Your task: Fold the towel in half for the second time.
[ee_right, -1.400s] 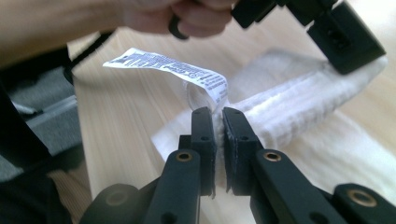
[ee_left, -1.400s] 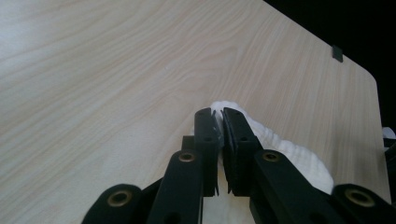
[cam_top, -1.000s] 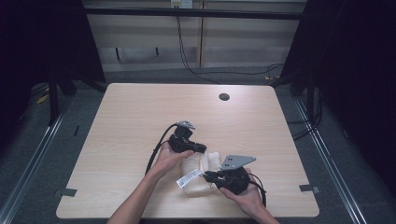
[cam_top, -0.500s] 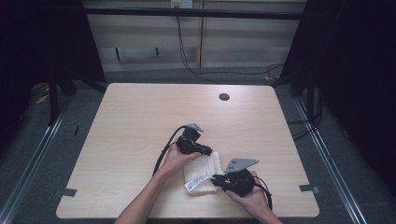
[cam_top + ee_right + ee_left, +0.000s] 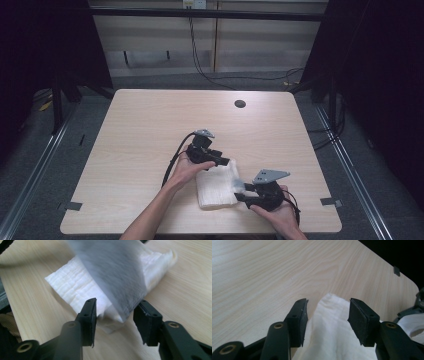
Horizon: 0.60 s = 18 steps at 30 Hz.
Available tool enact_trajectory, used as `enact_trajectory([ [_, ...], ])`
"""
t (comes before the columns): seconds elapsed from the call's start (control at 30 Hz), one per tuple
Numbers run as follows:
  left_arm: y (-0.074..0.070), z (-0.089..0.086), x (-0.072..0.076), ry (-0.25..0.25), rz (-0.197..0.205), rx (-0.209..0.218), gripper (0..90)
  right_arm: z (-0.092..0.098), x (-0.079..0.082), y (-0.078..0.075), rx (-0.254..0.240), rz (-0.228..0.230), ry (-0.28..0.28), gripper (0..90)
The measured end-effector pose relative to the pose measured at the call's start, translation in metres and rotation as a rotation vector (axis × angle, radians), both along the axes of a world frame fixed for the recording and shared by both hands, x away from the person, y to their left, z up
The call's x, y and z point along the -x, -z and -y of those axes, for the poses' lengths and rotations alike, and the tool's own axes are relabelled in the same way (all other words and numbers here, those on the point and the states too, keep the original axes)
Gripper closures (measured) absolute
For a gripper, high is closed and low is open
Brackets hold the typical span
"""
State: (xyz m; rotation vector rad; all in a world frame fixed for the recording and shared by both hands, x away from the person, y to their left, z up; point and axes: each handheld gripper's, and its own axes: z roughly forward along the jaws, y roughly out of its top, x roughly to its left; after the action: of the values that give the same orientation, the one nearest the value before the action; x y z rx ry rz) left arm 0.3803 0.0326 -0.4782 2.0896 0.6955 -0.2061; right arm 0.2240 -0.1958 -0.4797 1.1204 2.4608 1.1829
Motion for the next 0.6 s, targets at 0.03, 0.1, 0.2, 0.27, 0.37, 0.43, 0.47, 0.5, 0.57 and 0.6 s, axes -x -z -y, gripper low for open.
enact_trajectory([
  [0.03, -0.001, -0.002, 0.0, -0.003, 0.002, 0.003, 50.2, 0.003, 0.0, 0.0, -0.011, -0.006, 0.006, 52.0],
  [0.1, -0.002, -0.004, 0.0, -0.005, 0.007, -0.001, 49.0, 0.005, -0.001, 0.0, -0.018, -0.011, 0.008, 51.1],
  [0.2, -0.008, -0.011, 0.002, -0.006, 0.026, -0.001, 47.2, 0.015, -0.003, -0.003, -0.03, -0.003, 0.044, 47.3],
  [0.27, -0.013, -0.013, 0.006, -0.016, 0.07, -0.024, 47.7, 0.019, -0.006, -0.006, -0.029, 0.018, 0.059, 46.4],
  [0.37, -0.022, -0.018, 0.012, 0.0, 0.101, -0.033, 49.3, 0.027, -0.011, -0.009, -0.038, 0.029, 0.09, 45.9],
  [0.43, -0.024, -0.02, 0.013, 0.0, 0.108, -0.035, 49.3, 0.031, -0.013, -0.011, -0.045, 0.034, 0.102, 45.9],
  [0.47, -0.028, -0.024, 0.016, 0.009, 0.111, -0.052, 49.1, 0.038, -0.017, -0.014, -0.046, 0.042, 0.121, 45.7],
  [0.5, -0.028, -0.024, 0.016, 0.009, 0.111, -0.052, 49.0, 0.038, -0.017, -0.014, -0.046, 0.042, 0.121, 45.7],
  [0.57, -0.034, -0.033, 0.021, 0.007, 0.124, -0.078, 47.7, 0.047, -0.02, -0.019, -0.065, 0.061, 0.15, 45.6],
  [0.6, -0.036, -0.037, 0.023, 0.001, 0.13, -0.075, 47.1, 0.05, -0.02, -0.021, -0.068, 0.071, 0.162, 45.6],
])
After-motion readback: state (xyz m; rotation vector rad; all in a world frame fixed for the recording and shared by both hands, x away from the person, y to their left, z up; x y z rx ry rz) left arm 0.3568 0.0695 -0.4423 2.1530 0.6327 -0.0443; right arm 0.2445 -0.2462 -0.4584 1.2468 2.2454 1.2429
